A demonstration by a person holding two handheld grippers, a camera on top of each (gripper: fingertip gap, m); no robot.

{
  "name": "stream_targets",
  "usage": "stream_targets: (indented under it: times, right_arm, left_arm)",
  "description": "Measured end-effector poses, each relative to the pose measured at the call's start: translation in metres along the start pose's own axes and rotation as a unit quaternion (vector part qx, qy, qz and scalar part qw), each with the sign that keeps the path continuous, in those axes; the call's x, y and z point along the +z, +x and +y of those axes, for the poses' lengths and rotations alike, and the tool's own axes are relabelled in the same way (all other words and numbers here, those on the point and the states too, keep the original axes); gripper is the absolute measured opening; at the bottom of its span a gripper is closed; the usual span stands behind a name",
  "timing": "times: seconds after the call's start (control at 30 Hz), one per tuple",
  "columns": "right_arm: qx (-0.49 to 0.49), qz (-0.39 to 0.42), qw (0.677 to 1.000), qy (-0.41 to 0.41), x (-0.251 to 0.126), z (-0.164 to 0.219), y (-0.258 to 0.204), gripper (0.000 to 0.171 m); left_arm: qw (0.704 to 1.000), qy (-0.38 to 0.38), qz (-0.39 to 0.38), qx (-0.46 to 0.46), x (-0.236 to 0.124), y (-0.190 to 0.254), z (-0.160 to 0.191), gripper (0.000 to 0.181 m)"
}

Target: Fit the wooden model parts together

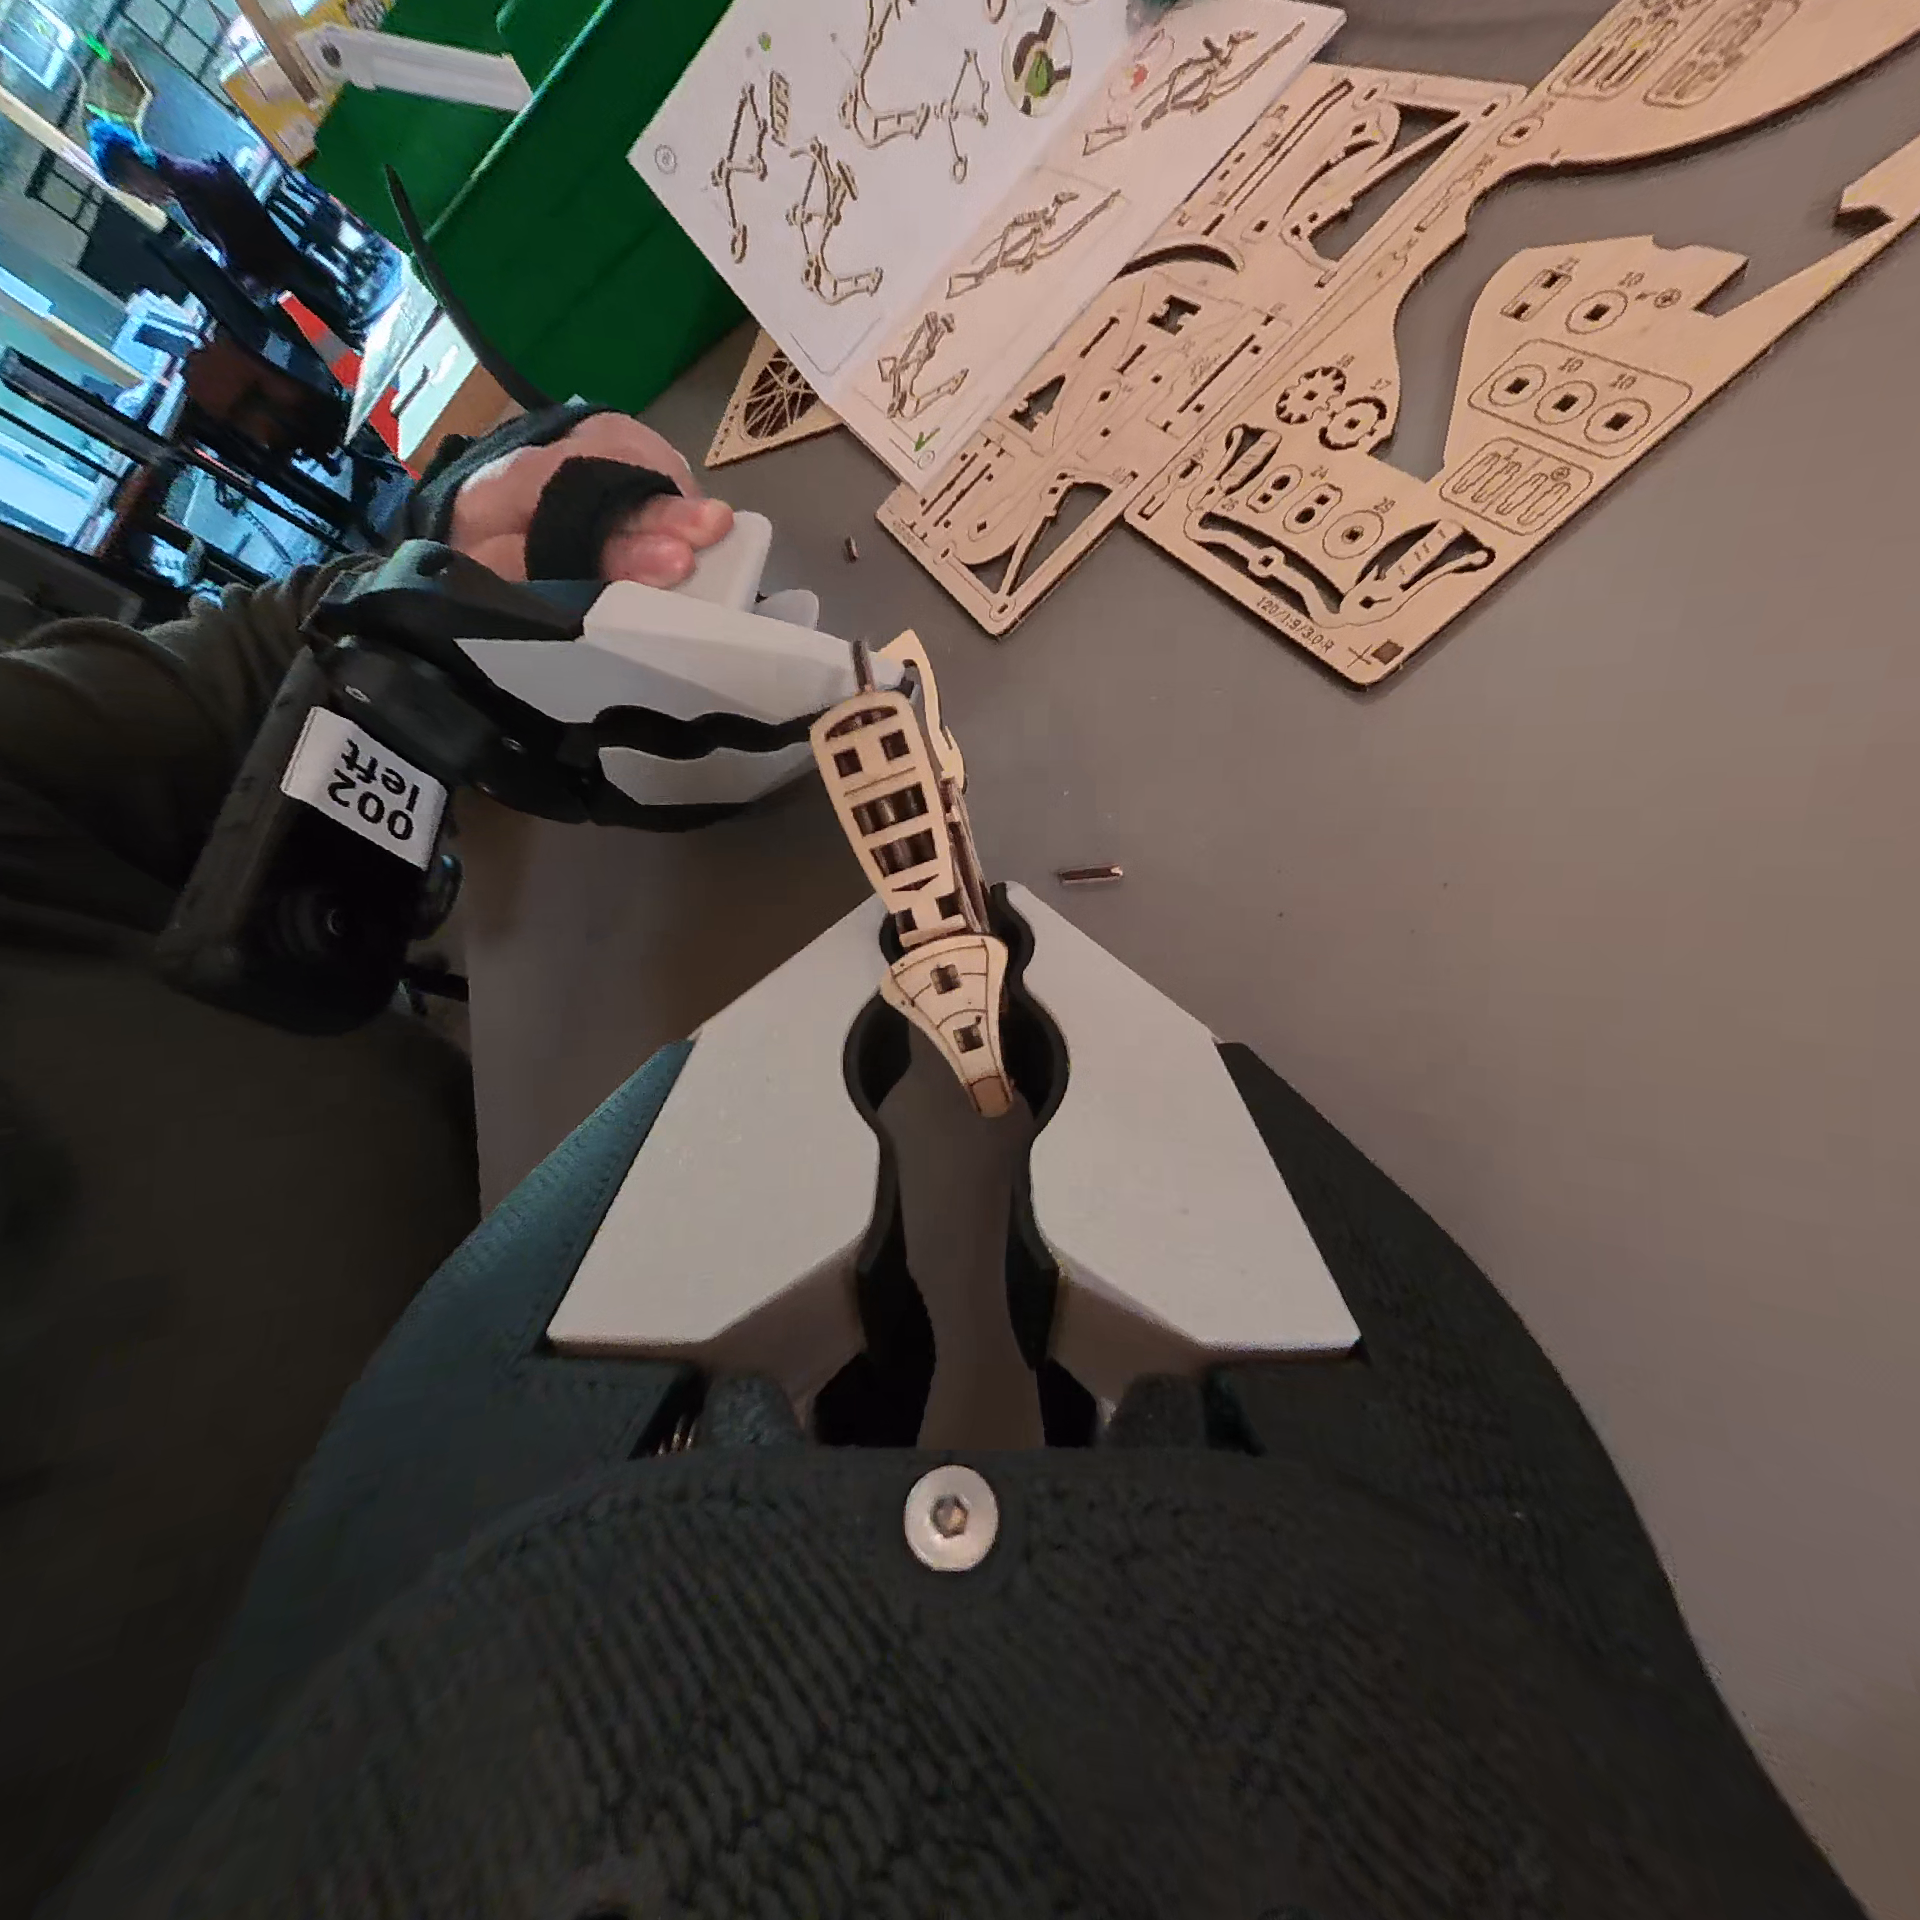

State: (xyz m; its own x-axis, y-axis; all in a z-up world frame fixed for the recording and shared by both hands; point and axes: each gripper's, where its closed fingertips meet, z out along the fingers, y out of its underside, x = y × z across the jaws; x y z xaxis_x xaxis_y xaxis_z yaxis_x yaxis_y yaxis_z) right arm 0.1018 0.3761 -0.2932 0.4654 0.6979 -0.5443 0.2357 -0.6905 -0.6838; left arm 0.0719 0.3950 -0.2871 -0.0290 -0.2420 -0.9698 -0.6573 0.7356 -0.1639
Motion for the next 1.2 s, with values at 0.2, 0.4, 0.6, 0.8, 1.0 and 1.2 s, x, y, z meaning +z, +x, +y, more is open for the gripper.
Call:
stream_targets:
  times: [0.2,0.4,0.6,0.8,1.0,1.2]
  right_arm:
    - [-0.037,0.037,0.999,0.005,0.0047,0.0001,0.0041,0.01]
    - [-0.008,0.01,1.0,0.024,0.0084,-0.0014,0.0037,0.01]
    - [-0.06,0.013,0.998,0.032,0.0075,-0.0053,0.0009,0.01]
    - [-0.113,0.029,0.993,0.035,0.0056,-0.0064,-0.0013,0.009]
    - [-0.208,0.088,0.974,0.028,0.0072,-0.0064,-0.0001,0.011]
    - [-0.118,0.024,0.992,0.032,0.0058,-0.0029,-0.0003,0.01]
  left_arm:
    - [1.0,-0.01,0.002,-0.004,0.0017,0.0012,0.002,0.0]
    - [1.0,-0.005,-0.006,-0.004,0.0017,-0.0025,0.0022,0.001]
    - [1.0,0.007,-0.021,0.007,-0.0001,-0.0061,0.0038,0.001]
    - [0.999,0.006,-0.029,0.023,-0.002,-0.0085,0.0022,0.001]
    - [1.0,0.0,-0.016,0.011,-0.0006,-0.0054,0.0037,0.001]
    - [1.0,0.004,-0.015,0.015,-0.0007,-0.0039,0.001,0.001]
